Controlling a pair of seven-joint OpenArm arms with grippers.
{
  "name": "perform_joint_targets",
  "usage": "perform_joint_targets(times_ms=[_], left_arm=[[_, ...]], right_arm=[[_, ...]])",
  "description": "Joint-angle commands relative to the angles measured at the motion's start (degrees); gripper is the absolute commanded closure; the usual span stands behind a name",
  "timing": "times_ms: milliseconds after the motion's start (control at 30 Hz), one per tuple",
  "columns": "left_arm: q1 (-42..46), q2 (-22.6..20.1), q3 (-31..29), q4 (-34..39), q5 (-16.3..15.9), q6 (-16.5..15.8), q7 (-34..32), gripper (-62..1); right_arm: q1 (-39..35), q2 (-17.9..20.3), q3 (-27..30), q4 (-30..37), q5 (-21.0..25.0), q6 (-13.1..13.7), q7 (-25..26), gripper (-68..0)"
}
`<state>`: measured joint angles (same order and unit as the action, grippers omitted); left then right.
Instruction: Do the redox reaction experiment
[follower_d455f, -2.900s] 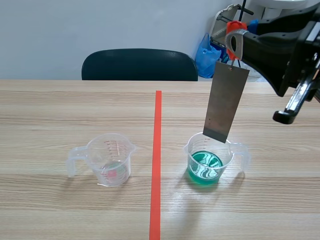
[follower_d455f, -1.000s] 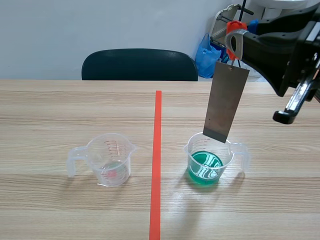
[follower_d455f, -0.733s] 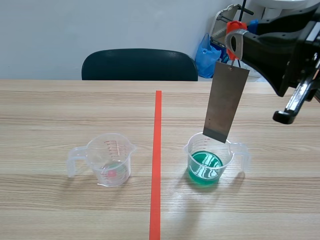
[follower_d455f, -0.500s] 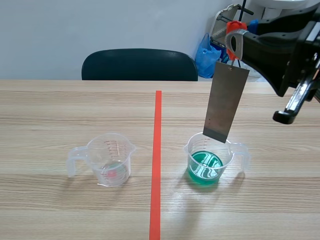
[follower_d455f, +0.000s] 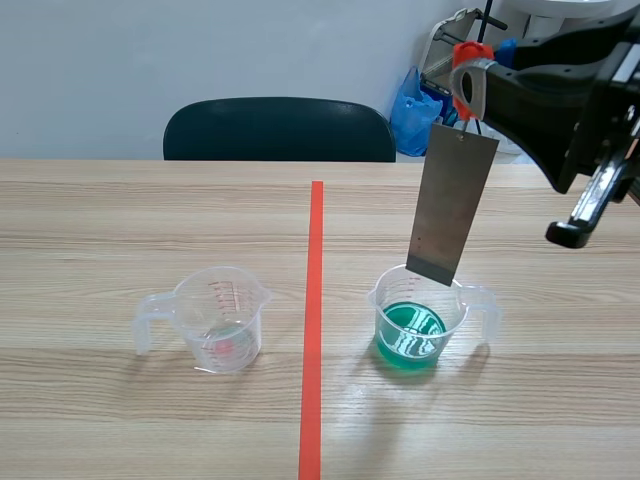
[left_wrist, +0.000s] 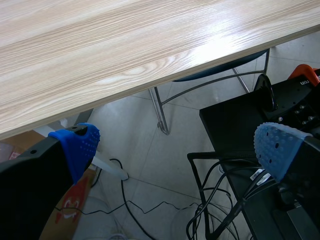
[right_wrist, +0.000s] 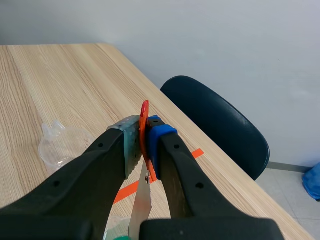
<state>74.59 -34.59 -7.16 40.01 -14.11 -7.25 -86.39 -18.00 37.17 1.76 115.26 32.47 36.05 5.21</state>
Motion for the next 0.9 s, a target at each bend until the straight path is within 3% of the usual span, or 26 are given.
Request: perform_joint_targets(times_ms=[0,233,567,867], left_arm=[[0.46,0.46,-0.31,0.55,0.04,0.07,-2.64,-62.3],[0.46,0.46,-0.31,0.55,0.04,0.07,-2.64,-62.3],[0.46,0.46,-0.31,0.55,0.20,0.07,-2.64,-62.3],[0.46,0.46,-0.31,0.55,0.20,0.07,-2.64,-62.3]], right_arm=[[0.55,0.59,0.33,0.83,0.76,-0.20,0.61,-0.6],[0.72,0.59,-0.35,0.83,0.76,-0.20,0.48,-0.6],[6.54,0.09,-6.19,0.74,0.76,-0.22,-1.16,-0.6],[14.64,-5.05,-14.29,0.39,0.76,-0.24,-7.26,-0.6]])
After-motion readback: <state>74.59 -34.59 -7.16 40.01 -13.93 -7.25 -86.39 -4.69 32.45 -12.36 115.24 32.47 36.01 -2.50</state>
